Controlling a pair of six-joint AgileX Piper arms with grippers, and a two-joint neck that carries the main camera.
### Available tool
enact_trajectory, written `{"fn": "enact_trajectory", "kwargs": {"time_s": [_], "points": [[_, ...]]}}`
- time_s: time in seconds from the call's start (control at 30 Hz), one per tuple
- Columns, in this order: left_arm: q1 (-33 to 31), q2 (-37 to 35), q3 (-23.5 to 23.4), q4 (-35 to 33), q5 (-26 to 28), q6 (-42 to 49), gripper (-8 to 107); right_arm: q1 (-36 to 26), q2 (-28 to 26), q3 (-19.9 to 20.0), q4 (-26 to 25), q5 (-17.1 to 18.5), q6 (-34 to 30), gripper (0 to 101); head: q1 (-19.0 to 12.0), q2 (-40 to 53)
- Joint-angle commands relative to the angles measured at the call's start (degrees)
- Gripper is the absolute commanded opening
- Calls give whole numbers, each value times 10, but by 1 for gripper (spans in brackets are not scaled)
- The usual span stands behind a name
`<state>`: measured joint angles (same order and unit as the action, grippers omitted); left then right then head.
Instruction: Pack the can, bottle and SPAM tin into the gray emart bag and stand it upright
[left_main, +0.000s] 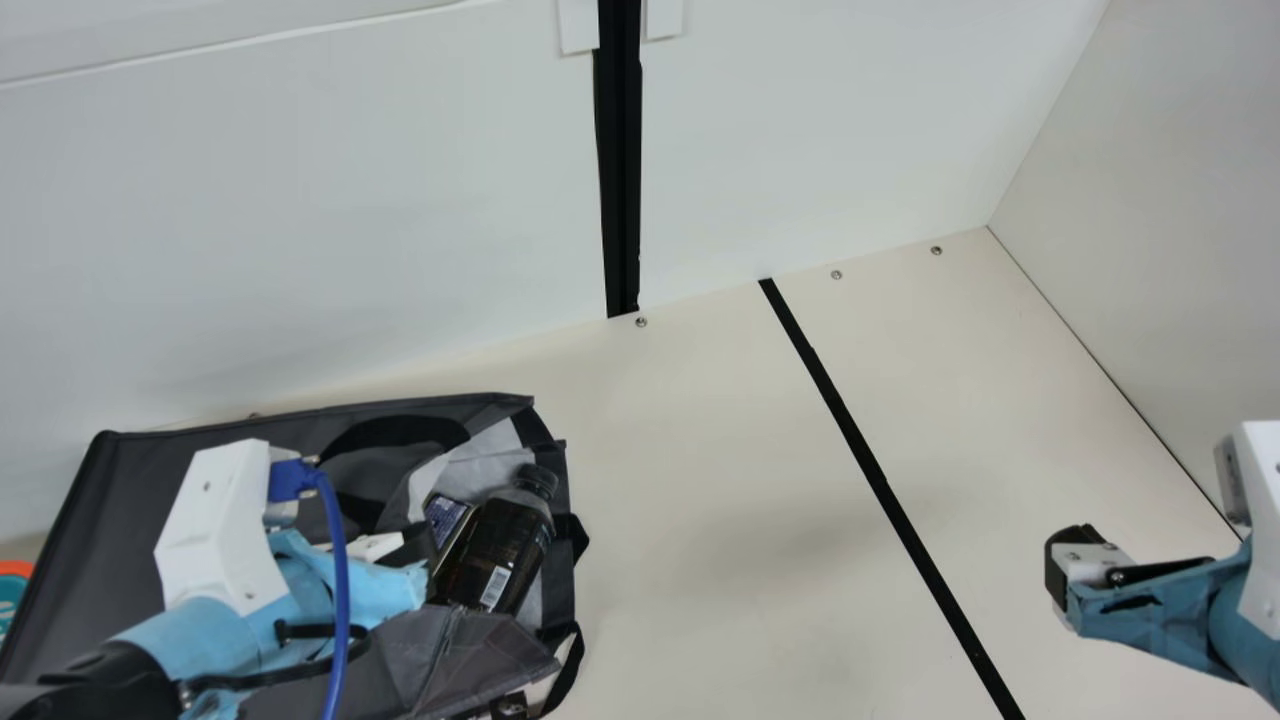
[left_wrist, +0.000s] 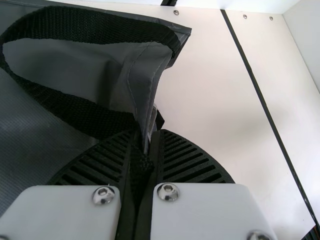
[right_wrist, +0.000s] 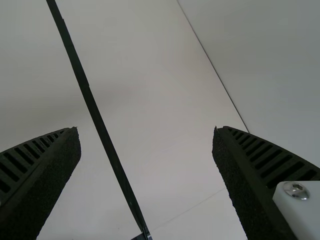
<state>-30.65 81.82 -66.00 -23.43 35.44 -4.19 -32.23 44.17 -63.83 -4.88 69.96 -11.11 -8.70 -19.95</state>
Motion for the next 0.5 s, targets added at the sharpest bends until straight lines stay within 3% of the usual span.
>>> {"fn": "enact_trajectory", "kwargs": {"time_s": [0.0, 0.47], "points": [[0, 0, 0, 0, 0, 0, -8, -3, 1, -3, -2, -1, 3, 95, -13, 0], [0, 0, 0, 0, 0, 0, -8, -22, 2, -18, 17, -1, 20, 95, -13, 0]]}}
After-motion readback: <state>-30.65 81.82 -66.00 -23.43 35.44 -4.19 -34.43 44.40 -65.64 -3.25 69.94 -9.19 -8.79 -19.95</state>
